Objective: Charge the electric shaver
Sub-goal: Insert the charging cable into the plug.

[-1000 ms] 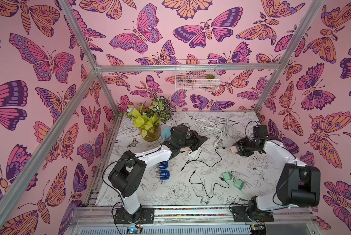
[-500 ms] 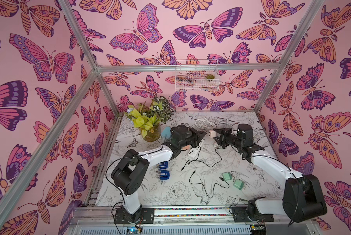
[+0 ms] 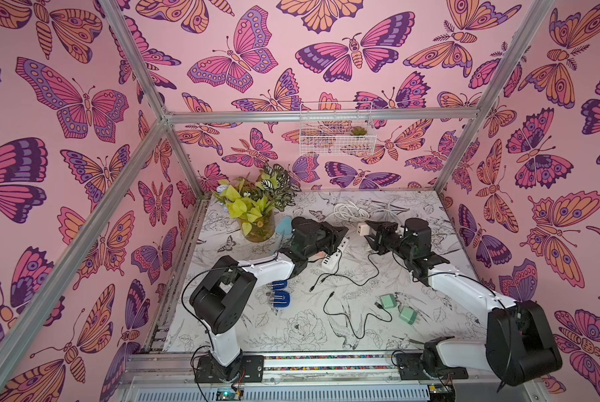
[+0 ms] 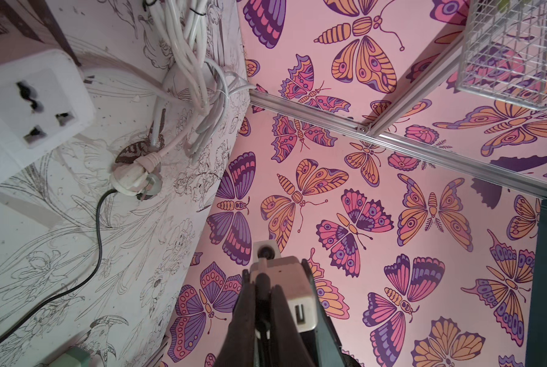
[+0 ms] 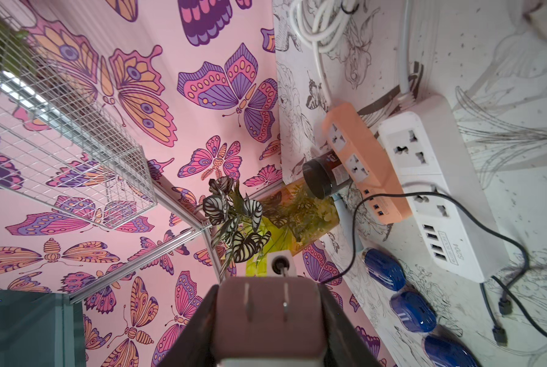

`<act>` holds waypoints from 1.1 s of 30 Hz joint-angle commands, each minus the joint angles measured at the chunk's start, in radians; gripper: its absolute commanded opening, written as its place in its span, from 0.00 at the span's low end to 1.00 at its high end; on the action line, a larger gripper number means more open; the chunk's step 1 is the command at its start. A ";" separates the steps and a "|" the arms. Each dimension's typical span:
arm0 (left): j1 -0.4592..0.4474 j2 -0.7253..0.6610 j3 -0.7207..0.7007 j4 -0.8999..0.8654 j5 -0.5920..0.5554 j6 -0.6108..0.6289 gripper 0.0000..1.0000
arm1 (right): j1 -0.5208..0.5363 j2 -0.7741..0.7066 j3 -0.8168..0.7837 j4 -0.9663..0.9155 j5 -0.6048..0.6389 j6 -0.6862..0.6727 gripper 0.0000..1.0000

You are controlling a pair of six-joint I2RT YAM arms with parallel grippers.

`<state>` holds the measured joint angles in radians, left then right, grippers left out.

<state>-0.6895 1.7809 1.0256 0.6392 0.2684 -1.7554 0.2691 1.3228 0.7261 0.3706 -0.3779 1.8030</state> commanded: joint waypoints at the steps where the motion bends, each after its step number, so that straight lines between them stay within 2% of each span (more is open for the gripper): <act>1: -0.007 -0.018 0.000 0.034 0.011 -0.001 0.00 | 0.007 0.028 0.015 0.086 0.002 0.002 0.00; 33: -0.016 0.035 0.064 0.048 0.075 -0.027 0.00 | 0.013 0.110 0.024 0.106 -0.059 -0.017 0.00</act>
<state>-0.7010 1.7924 1.0637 0.6590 0.3176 -1.7821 0.2745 1.4220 0.7265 0.4431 -0.4091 1.7958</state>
